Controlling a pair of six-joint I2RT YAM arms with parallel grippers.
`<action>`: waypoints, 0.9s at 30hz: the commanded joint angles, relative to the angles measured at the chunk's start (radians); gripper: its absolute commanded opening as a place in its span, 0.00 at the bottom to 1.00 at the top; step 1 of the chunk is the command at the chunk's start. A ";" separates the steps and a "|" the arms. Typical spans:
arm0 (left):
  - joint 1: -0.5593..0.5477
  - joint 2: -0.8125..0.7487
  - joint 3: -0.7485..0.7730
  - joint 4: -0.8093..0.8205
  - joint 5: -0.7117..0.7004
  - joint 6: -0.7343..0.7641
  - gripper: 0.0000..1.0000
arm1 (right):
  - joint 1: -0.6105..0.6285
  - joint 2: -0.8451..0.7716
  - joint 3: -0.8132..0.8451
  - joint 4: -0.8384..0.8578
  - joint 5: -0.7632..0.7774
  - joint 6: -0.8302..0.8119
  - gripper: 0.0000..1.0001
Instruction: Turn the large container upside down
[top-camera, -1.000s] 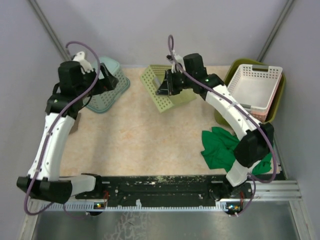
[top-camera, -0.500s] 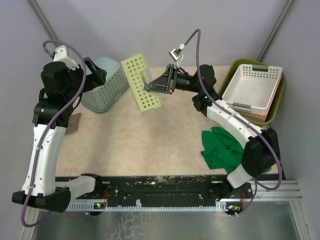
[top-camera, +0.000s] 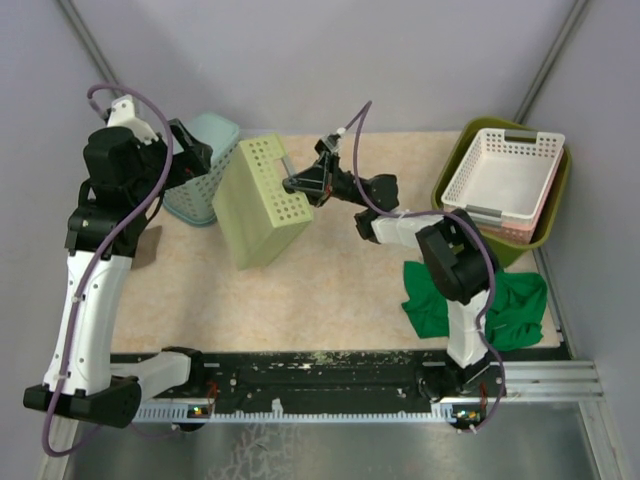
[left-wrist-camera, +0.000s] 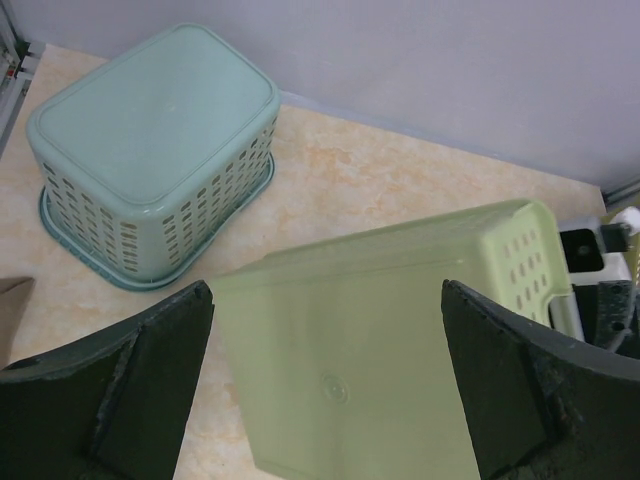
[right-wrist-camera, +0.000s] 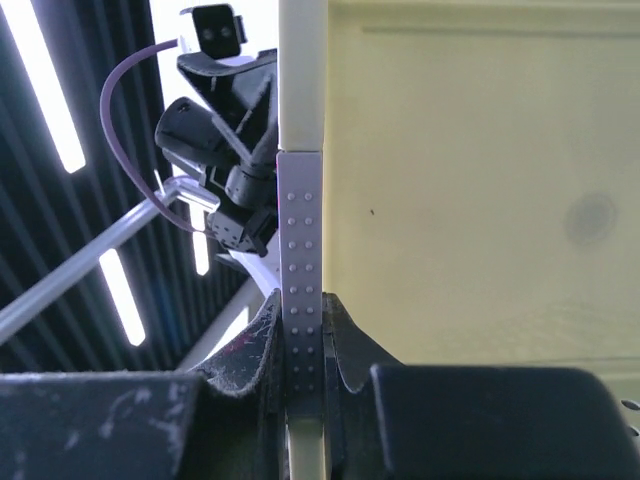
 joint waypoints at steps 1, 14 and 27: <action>0.003 -0.019 0.004 0.000 -0.009 0.017 1.00 | 0.008 0.031 -0.031 0.272 0.077 0.128 0.00; 0.003 -0.006 -0.025 -0.001 0.172 0.069 1.00 | -0.161 0.118 -0.176 0.231 -0.022 0.112 0.20; 0.003 0.015 -0.080 -0.019 0.230 0.074 1.00 | -0.210 -0.012 -0.209 -0.583 -0.009 -0.509 0.67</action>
